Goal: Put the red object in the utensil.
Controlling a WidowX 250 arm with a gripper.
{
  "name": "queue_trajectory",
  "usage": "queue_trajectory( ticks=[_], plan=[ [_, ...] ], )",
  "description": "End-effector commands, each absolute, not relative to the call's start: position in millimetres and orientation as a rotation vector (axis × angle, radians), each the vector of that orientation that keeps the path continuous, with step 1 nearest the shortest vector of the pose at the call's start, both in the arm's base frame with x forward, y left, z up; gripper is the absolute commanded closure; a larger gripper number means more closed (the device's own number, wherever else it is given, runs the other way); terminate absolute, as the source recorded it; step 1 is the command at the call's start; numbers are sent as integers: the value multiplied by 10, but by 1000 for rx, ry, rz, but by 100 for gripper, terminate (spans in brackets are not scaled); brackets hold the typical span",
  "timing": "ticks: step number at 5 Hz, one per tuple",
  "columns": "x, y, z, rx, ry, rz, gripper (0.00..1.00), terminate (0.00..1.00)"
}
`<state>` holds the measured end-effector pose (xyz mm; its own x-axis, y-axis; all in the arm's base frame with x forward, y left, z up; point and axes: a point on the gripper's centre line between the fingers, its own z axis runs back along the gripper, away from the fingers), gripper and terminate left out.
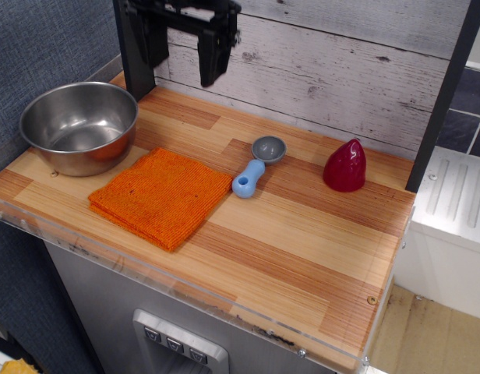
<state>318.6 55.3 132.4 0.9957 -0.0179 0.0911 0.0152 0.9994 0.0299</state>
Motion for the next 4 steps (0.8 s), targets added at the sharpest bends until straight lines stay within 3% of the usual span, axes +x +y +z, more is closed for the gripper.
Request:
queue_trajectory(
  ticks=[1, 2, 4],
  plan=[
    [3808, -191, 1142, -41, -161, -215, 0, 0],
    [4066, -517, 987, -31, -147, -299, 0, 0],
    [4088, -809, 706, 4, -113, -418, 0, 0]
  ],
)
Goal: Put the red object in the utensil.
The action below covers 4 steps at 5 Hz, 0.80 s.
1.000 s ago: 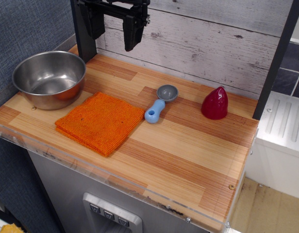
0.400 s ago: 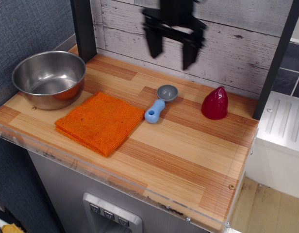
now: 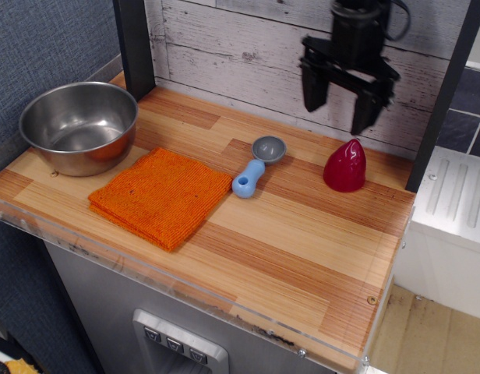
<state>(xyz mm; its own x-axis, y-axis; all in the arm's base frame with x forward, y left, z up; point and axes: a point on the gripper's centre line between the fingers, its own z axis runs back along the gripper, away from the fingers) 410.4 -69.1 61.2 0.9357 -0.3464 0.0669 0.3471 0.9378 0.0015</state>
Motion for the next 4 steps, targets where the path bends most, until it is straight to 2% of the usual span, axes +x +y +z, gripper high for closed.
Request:
queue_trajectory(
  ticks=[1, 3, 4],
  plan=[
    [3985, -844, 723, 30, -120, -448, 0, 0],
    [3866, -815, 592, 26, -91, -441, 0, 0],
    [3842, -819, 544, 14, -88, -428, 100, 0]
  ],
)
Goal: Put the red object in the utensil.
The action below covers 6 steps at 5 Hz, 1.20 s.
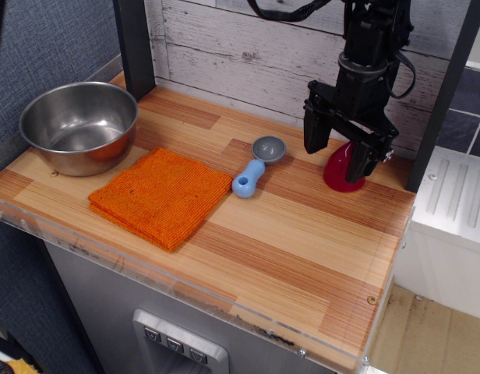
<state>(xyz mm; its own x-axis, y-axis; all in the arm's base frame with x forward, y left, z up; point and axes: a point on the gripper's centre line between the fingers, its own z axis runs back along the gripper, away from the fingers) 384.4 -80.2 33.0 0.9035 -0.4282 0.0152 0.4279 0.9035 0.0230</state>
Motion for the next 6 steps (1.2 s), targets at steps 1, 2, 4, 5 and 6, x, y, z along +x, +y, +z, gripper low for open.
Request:
queue_trajectory(
  ticks=[1, 2, 4, 5, 6],
  plan=[
    [3835, -784, 530, 14, -110, -408, 100, 0],
    [3845, -750, 513, -2, -120, -384, 100, 0],
    [3830, -466, 1115, -35, -225, -320, 100, 0],
    [3705, -39, 1448, -36, -261, -231, 100, 0],
    [3542, 395, 1546, -55, -264, -152, 100, 0]
  ],
)
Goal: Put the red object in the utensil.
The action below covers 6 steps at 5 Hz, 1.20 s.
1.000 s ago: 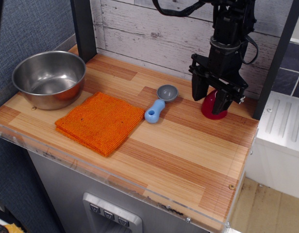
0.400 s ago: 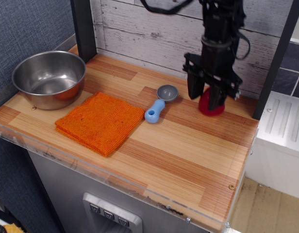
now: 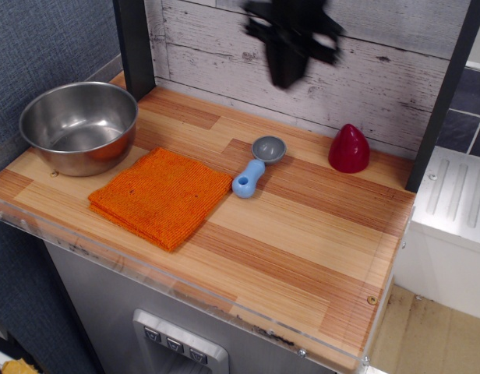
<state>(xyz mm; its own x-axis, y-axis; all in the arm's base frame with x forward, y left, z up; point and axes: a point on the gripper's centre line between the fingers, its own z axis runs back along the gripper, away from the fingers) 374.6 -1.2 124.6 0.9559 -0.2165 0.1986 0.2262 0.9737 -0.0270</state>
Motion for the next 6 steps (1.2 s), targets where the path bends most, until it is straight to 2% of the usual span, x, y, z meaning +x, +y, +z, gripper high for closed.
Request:
queue_trajectory(
  ticks=[1, 3, 4, 6],
  plan=[
    [3536, 382, 1420, -133, -229, -190, 0, 0],
    [3643, -359, 1116, -115, -163, -310, 0, 0],
    [3825, -586, 957, -110, -151, -299, 0, 0],
    [4090, -644, 790, -99, -152, -260, 0, 0]
  ],
)
